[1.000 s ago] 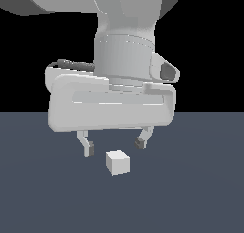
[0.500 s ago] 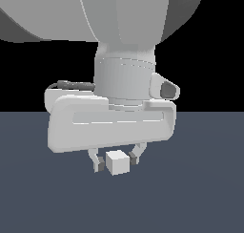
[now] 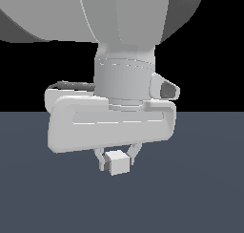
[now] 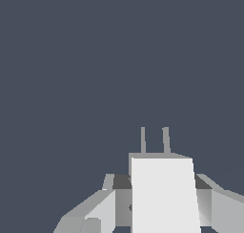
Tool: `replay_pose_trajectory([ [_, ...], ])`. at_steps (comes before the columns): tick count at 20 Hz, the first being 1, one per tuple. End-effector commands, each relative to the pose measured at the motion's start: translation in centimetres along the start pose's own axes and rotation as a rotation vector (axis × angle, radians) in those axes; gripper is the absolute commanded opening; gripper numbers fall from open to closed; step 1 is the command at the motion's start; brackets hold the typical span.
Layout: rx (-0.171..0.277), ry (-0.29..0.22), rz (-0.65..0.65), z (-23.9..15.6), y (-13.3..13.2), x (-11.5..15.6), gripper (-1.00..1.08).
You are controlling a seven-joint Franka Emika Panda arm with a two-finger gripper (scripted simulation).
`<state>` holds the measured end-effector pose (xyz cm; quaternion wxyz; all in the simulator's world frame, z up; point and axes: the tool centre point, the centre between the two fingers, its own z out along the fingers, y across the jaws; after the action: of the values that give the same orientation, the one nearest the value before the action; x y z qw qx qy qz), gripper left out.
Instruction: Plug the charger into the wall socket.
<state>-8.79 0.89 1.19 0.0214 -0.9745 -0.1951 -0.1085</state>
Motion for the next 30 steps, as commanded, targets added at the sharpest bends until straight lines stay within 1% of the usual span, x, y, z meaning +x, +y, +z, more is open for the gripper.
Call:
replay_pose_trajectory([
  [1,0.000,0.000,0.001,0.0,0.0,0.0,-1.00],
  [8,-0.010,0.002,0.054,-1.3,0.6,1.2,-1.00],
  [20,-0.055,0.003,0.256,-6.2,3.5,5.2,-1.00],
  [25,-0.067,0.002,0.303,-7.3,4.4,6.1,-1.00],
  [30,-0.071,0.001,0.319,-7.7,4.7,6.3,-1.00],
])
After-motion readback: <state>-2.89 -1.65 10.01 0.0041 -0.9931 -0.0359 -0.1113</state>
